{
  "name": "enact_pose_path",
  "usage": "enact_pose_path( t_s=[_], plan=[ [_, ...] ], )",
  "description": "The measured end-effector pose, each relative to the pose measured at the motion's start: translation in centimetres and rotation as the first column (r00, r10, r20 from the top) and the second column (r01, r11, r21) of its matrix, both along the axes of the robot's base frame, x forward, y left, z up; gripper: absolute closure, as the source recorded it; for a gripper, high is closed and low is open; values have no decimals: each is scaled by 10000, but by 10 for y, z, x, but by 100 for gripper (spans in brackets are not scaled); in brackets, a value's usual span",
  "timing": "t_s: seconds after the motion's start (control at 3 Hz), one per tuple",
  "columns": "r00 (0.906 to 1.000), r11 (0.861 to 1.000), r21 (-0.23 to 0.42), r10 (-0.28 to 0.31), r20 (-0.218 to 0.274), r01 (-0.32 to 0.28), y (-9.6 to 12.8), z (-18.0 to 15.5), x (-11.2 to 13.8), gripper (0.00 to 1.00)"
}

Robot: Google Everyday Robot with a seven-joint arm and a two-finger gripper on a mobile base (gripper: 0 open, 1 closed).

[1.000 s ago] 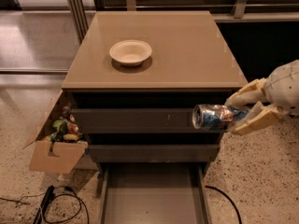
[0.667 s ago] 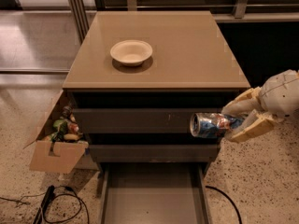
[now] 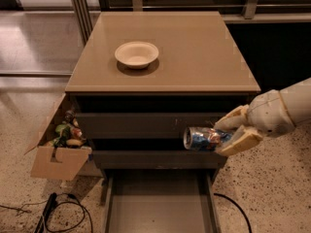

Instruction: Place redbull can into bottom drawer

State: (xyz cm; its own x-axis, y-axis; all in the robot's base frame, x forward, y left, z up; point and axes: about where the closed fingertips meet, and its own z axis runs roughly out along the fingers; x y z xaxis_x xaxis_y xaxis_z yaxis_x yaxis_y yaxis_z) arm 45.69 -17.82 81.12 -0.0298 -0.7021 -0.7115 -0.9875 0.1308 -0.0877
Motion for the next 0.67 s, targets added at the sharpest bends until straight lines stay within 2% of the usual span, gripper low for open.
enact_pose_path(
  t_s=[0.33, 0.67],
  plan=[
    [9959, 9980, 618, -79, -904, 135, 31, -87, 12, 100],
    [9894, 9925, 1014, -542, -1348, 682, 53, -159, 17, 100]
  ],
)
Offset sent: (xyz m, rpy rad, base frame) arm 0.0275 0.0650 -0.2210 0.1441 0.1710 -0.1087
